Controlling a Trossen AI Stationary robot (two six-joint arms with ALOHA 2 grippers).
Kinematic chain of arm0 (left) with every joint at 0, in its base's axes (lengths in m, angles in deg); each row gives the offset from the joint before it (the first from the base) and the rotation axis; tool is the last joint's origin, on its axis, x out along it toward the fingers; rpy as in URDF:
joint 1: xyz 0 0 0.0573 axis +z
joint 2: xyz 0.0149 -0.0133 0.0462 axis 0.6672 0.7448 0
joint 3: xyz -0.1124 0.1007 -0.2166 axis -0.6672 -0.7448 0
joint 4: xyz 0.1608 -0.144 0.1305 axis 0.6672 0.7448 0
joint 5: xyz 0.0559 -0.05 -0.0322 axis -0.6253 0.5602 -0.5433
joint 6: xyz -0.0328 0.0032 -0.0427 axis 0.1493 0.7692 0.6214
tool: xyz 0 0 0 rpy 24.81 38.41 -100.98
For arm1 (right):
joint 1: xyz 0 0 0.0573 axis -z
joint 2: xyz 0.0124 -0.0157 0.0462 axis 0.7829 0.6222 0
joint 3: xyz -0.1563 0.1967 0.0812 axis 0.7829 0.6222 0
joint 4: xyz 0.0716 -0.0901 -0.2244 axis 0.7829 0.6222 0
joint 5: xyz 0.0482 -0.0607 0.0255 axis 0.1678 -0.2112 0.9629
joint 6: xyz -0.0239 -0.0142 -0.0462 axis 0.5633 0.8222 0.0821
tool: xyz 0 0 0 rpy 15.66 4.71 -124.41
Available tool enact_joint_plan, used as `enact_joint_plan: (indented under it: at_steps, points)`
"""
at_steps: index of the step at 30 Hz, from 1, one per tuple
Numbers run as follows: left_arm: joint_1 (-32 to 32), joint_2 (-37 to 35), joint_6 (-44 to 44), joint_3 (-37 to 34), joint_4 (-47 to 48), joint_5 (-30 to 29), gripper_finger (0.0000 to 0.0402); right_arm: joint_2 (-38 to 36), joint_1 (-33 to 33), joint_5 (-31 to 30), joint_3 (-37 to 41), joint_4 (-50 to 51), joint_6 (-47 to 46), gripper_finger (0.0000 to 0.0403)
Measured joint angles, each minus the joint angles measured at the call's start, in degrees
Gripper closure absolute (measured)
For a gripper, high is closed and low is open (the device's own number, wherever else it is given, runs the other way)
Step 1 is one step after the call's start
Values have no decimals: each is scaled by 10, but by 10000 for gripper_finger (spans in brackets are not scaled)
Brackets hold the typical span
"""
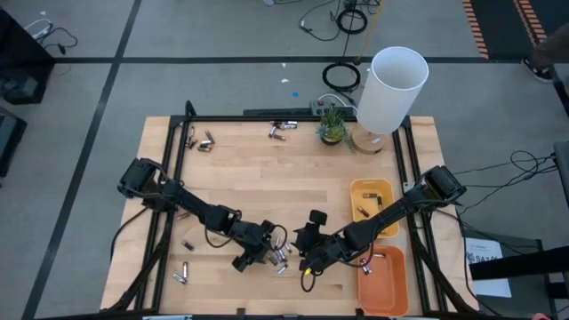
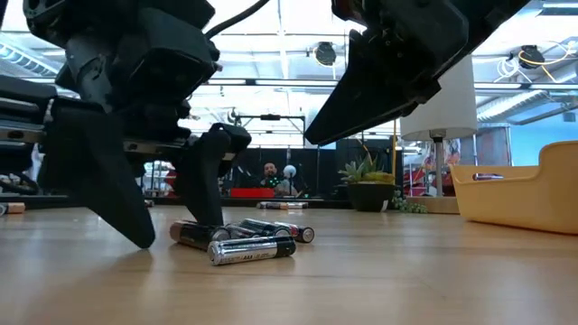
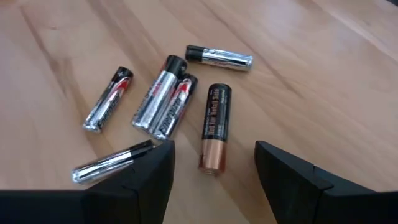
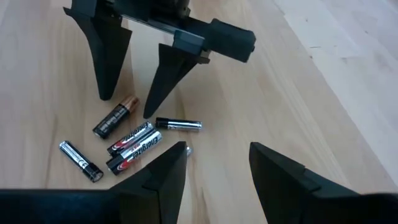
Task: Sort batteries
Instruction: Put the brown battery into the yellow bin
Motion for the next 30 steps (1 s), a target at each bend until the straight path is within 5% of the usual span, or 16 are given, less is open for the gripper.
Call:
enact_joint_plan:
  at_steps: [14,20,26,30]
  points:
    - [-1,0,16,0,9,8,259,0,0,-1,0,2,0,236]
    - [0,0,16,0,8,10,304,-67,0,-3,0,86,-48,236]
    - [0,0,17,0,2,10,331,-150,-8,-110,0,169,-120,236]
    - [0,0,44,0,1,10,341,-167,-7,-121,0,163,-120,236]
